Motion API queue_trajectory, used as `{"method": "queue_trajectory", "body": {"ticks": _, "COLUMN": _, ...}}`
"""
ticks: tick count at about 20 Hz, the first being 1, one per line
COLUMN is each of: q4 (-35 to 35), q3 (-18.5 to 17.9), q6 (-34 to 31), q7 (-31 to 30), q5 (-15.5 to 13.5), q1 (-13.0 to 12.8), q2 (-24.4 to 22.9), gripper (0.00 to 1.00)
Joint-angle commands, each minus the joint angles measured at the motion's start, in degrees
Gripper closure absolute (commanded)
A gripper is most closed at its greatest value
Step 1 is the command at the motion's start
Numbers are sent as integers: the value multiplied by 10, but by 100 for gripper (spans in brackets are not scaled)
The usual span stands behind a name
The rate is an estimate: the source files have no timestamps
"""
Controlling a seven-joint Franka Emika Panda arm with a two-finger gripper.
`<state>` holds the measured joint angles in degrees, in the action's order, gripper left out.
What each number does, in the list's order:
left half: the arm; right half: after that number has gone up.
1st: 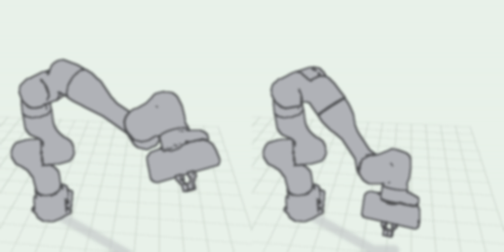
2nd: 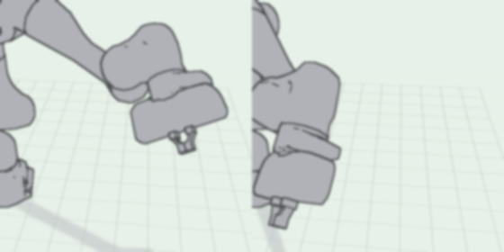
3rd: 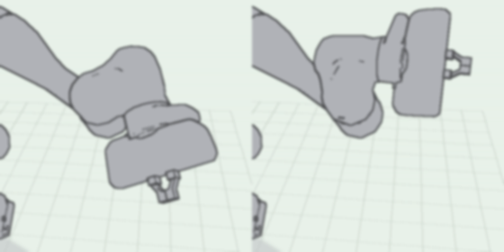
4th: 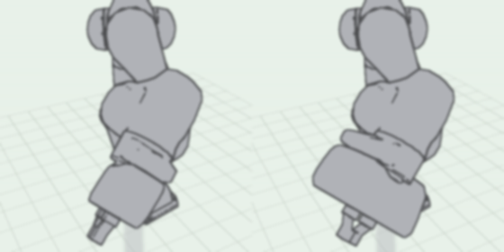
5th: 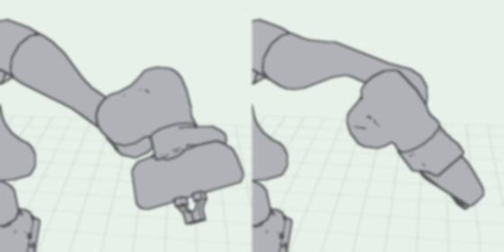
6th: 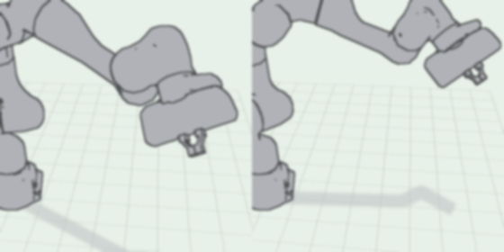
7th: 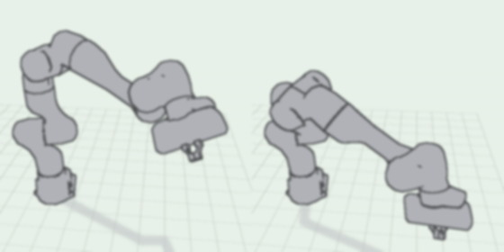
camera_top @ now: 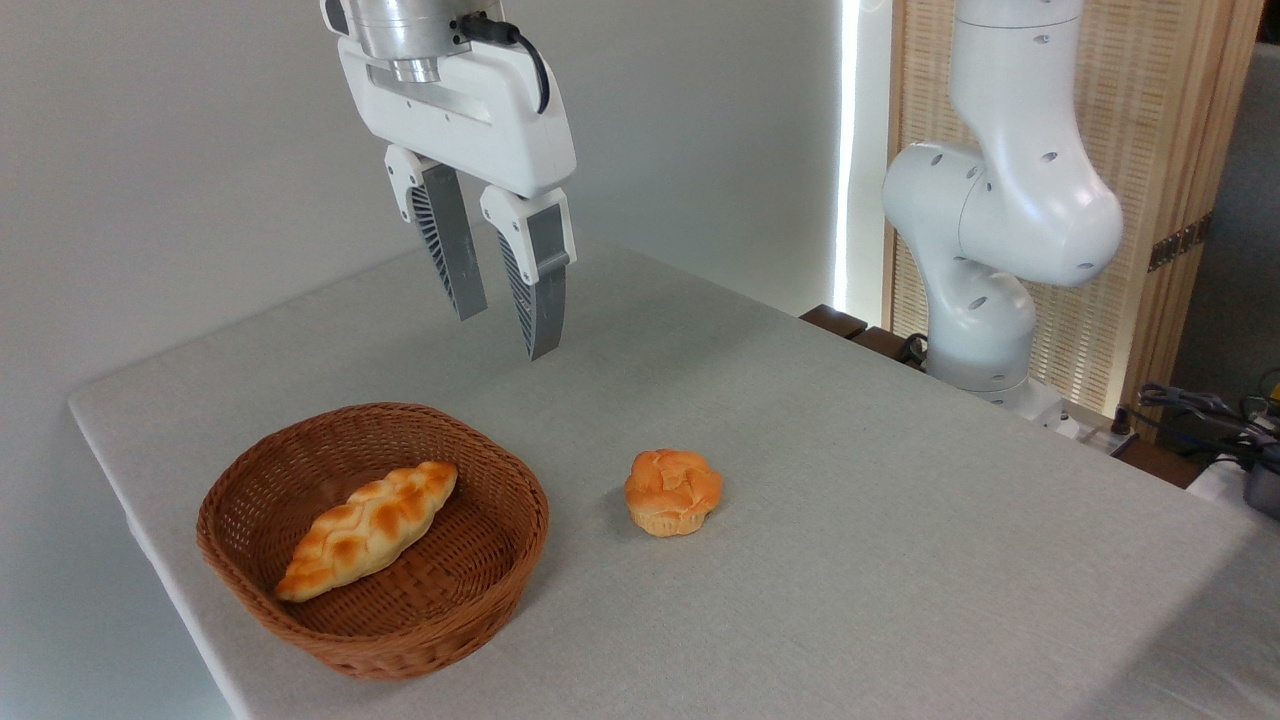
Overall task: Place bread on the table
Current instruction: 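Move the open gripper toward the wicker basket, then lower the gripper into the basket over the long bread roll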
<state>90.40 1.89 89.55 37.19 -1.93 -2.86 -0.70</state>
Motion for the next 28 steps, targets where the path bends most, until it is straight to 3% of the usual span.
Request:
{"method": "queue_trajectory", "body": {"ticks": 1, "q4": -10, "q3": -1, "q6": 6, "q7": -13, "q5": 9, "q1": -1, "q2": 4, "gripper": 0}}
{"method": "queue_trajectory", "body": {"ticks": 13, "q4": -8, "q3": -1, "q6": 12, "q7": -12, "q5": 8, "q1": -1, "q2": 4, "gripper": 0}}
{"method": "queue_trajectory", "body": {"ticks": 19, "q4": 2, "q3": 6, "q6": 95, "q7": -16, "q5": 2, "q1": -1, "q2": 8, "gripper": 0}}
{"method": "queue_trajectory", "body": {"ticks": 23, "q4": 21, "q3": 30, "q6": 191, "q7": -15, "q5": -4, "q1": -7, "q2": 32, "gripper": 0}}
{"method": "queue_trajectory", "body": {"ticks": 25, "q4": 22, "q3": 48, "q6": 206, "q7": -17, "q5": -22, "q1": -8, "q2": 49, "gripper": 0}}
{"method": "queue_trajectory", "body": {"ticks": 28, "q4": 28, "q3": 72, "q6": 240, "q7": -16, "q5": -22, "q1": -8, "q2": 76, "gripper": 0}}
